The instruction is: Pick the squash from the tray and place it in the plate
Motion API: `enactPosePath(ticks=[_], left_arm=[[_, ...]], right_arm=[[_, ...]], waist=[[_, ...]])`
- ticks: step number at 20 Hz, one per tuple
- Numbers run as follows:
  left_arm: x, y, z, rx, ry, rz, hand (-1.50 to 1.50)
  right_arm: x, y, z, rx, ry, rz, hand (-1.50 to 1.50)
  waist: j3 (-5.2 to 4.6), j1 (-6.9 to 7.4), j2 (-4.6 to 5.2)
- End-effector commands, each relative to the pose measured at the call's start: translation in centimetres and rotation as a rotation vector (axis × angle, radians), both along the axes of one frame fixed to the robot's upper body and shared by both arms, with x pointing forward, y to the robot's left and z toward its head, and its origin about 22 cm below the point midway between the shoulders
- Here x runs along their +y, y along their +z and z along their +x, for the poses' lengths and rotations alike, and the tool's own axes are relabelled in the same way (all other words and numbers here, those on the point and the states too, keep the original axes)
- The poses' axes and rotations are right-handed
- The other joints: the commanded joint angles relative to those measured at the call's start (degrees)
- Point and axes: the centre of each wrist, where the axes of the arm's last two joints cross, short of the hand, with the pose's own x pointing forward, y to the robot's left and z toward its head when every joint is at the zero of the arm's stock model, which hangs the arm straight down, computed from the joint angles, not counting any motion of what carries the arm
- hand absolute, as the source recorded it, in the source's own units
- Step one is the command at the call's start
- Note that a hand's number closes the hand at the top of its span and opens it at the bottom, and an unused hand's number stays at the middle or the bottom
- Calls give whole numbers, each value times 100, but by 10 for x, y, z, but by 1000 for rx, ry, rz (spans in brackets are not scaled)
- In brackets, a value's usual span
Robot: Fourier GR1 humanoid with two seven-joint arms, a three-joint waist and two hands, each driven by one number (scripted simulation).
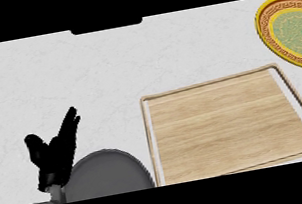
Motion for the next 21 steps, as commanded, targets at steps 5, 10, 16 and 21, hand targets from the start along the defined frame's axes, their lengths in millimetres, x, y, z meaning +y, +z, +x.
enactPosePath(ticks=[5, 10, 16, 21], left_arm=[[4, -14, -3, 47, -8, -13, 0], [-6, -10, 2, 40, -15, -18, 0], [4, -6, -8, 46, -13, -9, 0], [17, -10, -5, 54, -24, 0, 0]], right_arm=[[63, -44, -35, -54, 174, 25, -150], [86, -60, -47, 22, 210, 76, -150], [115, -81, -61, 50, 218, 107, -150], [122, -72, -67, 47, 229, 85, -150]], waist=[[-40, -25, 39], [-52, -41, 24], [-52, 10, 15], [-55, -9, 24]])
